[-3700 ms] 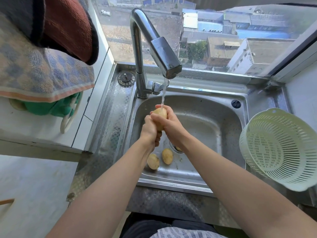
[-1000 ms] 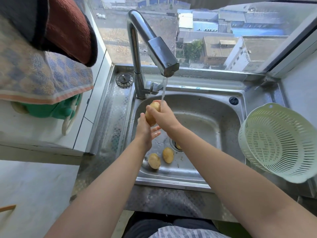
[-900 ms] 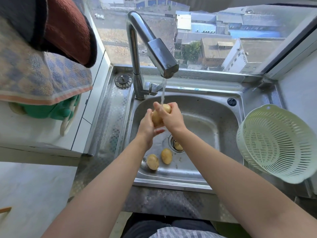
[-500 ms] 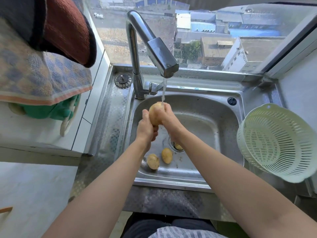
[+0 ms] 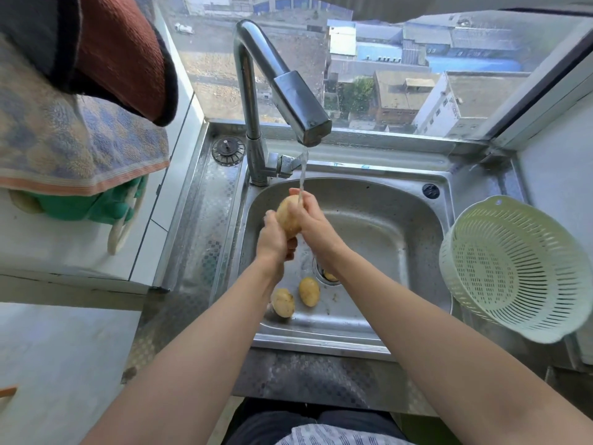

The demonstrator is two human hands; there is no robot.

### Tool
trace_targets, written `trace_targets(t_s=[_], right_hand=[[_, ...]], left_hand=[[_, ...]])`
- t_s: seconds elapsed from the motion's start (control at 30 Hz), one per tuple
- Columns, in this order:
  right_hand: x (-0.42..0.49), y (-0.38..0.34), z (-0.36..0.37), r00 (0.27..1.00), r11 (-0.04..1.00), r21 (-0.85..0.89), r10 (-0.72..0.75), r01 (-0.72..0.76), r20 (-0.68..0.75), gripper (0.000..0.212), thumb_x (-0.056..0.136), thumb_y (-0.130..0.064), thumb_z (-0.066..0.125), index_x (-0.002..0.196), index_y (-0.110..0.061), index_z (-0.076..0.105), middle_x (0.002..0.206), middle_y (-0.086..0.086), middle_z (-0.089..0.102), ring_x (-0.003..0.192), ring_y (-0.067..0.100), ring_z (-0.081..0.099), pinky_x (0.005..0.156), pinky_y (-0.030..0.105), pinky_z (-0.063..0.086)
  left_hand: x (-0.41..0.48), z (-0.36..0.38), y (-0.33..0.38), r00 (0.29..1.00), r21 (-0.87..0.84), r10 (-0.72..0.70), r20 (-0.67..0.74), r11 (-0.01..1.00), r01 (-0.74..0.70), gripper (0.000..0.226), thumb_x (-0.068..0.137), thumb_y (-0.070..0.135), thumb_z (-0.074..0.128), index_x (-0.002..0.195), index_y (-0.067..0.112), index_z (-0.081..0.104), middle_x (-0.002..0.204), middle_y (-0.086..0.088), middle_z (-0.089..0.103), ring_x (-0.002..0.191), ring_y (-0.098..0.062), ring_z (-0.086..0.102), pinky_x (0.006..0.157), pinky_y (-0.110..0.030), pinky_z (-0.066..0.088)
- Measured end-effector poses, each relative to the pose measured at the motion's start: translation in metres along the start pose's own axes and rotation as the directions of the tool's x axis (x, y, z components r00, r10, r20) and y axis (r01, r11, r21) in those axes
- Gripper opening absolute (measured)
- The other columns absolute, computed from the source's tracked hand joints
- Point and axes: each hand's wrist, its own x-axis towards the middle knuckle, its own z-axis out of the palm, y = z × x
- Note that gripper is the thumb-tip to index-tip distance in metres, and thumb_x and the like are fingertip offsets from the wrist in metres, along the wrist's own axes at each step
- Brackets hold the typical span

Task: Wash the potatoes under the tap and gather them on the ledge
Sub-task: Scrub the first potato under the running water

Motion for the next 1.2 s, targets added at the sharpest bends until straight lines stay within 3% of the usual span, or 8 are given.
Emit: trace_targets(t_s=[0.1,0.2,0.33,0.5,0.67,0.87,1.03,1.2], right_hand=[[0.0,-0.003,0.009,1.0,0.998,-0.063,0.006,-0.005,0.015,0.041,0.095,-0.027,0.055,0.132,-0.016,0.042,0.116,0.008,0.055,0.101,0.019,0.058,0.079,0.028,0.051],[0.006,-0.006,0.01,0.973,0.997,-0.014,0.067,-0.072,-0.22,0.028,0.099,-0.03,0.042,0.116,-0.009,0.052,0.102,0.008,0.057,0.088,0.02,0.058,0.063,0.027,0.047],[0.008,-0.009,-0.007,0.897,0.974,0.194,0.185,-0.114,-0.401,0.037,0.102,-0.03,0.03,0.096,-0.01,0.061,0.087,0.01,0.065,0.075,0.021,0.06,0.061,0.029,0.049],[0.003,0.009,-0.022,0.99,0.995,0.076,0.074,-0.066,-0.117,0.027,0.099,-0.03,0.041,0.114,-0.022,0.062,0.117,0.007,0.063,0.107,0.02,0.059,0.099,0.038,0.048],[-0.002,0.011,-0.012,0.997,0.997,0.007,0.072,-0.072,-0.016,0.037,0.097,-0.035,0.054,0.123,-0.009,0.051,0.103,0.008,0.058,0.088,0.017,0.055,0.07,0.025,0.047],[0.002,0.01,-0.006,0.954,0.988,-0.025,0.142,-0.154,-0.264,0.041,0.098,-0.048,0.046,0.116,-0.012,0.05,0.103,0.002,0.058,0.087,0.011,0.056,0.068,0.024,0.044],[-0.005,0.014,-0.027,0.976,0.981,-0.031,0.186,-0.191,-0.111,0.035,0.1,-0.045,0.043,0.12,-0.019,0.056,0.11,0.005,0.065,0.097,0.02,0.064,0.087,0.033,0.048],[-0.008,0.017,-0.028,0.976,0.986,-0.068,0.136,-0.149,-0.172,0.039,0.097,-0.042,0.051,0.108,-0.007,0.065,0.079,0.004,0.061,0.067,0.013,0.052,0.063,0.023,0.043]], left_hand=[[0.0,-0.012,-0.002,0.999,0.052,0.019,0.029,0.998,-0.02,0.047,0.099,0.04,0.021,0.082,0.014,0.056,0.06,-0.002,0.046,0.055,-0.014,0.039,0.051,-0.026,0.032],[-0.013,-0.002,-0.001,0.985,0.127,0.084,0.153,0.986,-0.104,0.051,0.1,0.049,0.021,0.086,0.018,0.059,0.073,-0.003,0.057,0.065,-0.014,0.047,0.058,-0.027,0.037],[-0.017,0.018,-0.004,0.95,0.156,0.171,0.263,0.964,-0.216,0.043,0.099,0.048,0.034,0.098,0.013,0.059,0.071,0.003,0.054,0.062,-0.008,0.048,0.049,-0.015,0.04],[-0.003,0.008,-0.002,0.997,0.056,0.075,0.023,0.996,-0.076,0.054,0.102,0.042,0.019,0.07,0.015,0.055,0.056,-0.003,0.048,0.051,-0.014,0.04,0.048,-0.026,0.032],[-0.001,-0.008,-0.01,0.999,0.207,0.039,0.007,0.978,-0.04,0.079,0.099,0.053,0.006,0.084,0.004,0.065,0.055,-0.003,0.046,0.049,-0.014,0.038,0.048,-0.025,0.031],[0.004,-0.007,-0.016,0.96,0.217,0.271,0.069,0.935,-0.279,0.054,0.1,0.048,0.031,0.098,0.003,0.06,0.067,-0.004,0.057,0.058,-0.013,0.049,0.063,-0.032,0.039],[0.012,-0.016,-0.02,0.979,0.25,0.204,0.0,0.948,-0.197,0.054,0.102,0.048,0.023,0.096,0.011,0.062,0.068,-0.003,0.059,0.063,-0.015,0.051,0.068,-0.03,0.041],[0.001,-0.023,-0.028,0.939,0.316,0.269,0.216,0.89,-0.328,0.041,0.091,0.043,0.059,0.123,0.016,0.058,0.106,-0.001,0.064,0.091,-0.014,0.058,0.08,-0.028,0.046]])
